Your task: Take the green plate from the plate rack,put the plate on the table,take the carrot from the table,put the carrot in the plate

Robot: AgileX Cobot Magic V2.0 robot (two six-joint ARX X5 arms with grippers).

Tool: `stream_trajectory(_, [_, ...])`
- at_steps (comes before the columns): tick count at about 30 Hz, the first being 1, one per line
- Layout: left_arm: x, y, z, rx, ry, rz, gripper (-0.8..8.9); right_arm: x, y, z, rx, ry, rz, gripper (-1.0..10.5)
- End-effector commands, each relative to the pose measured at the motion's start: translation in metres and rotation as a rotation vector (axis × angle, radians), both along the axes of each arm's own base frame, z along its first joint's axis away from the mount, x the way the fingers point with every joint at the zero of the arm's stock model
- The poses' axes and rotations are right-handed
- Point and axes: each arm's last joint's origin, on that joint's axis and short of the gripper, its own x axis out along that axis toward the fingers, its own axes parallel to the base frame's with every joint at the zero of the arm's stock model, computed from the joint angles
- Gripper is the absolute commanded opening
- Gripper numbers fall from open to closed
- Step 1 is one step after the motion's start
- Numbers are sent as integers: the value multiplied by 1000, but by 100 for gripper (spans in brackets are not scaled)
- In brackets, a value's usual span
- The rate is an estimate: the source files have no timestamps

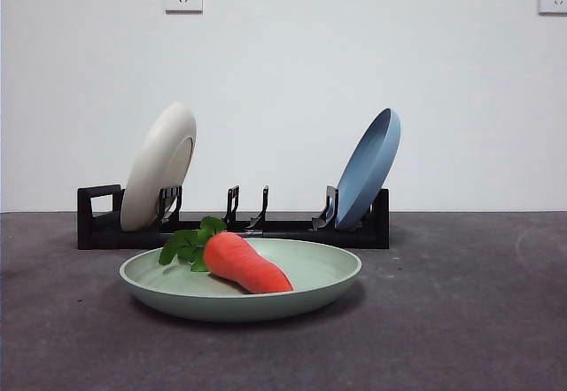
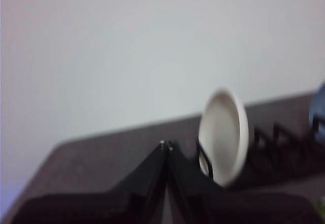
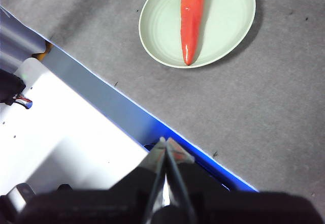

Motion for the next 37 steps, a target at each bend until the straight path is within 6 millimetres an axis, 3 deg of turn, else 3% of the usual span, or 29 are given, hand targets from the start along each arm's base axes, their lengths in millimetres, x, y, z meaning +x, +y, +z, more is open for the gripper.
stream_trajectory(1, [0, 1, -23, -18, 18, 8, -1, 0, 0, 0, 1, -8, 3, 1])
stream_trajectory(9, [3, 4, -71, -49, 89, 36, -1, 0, 0, 0, 1, -8, 3, 1])
stream_trajectory(13, [3, 4, -84, -49, 132, 37, -1, 0, 0, 0, 1, -8, 3, 1])
stream_trajectory(23, [4, 4, -106, -124, 221, 41, -1, 0, 0, 0, 1, -8, 3, 1])
stream_trajectory(37, [4, 4, -108, -148, 244, 45, -1, 0, 0, 0, 1, -8, 3, 1])
